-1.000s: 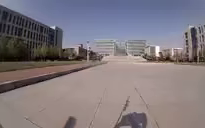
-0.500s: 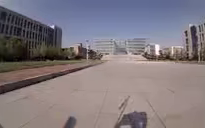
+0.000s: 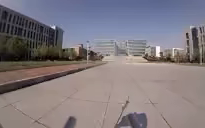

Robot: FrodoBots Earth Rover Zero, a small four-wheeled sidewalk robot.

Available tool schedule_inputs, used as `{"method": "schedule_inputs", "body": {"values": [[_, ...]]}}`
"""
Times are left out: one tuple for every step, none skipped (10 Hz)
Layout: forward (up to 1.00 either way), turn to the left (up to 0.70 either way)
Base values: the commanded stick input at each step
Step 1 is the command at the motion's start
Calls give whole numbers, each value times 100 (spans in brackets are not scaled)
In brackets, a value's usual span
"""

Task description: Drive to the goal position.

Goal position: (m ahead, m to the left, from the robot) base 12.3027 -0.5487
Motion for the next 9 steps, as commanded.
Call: {"method": "schedule_inputs", "body": {"values": [[70,0],[70,0],[70,0],[70,0],[70,0],[70,0],[70,0],[70,0],[70,0]]}}
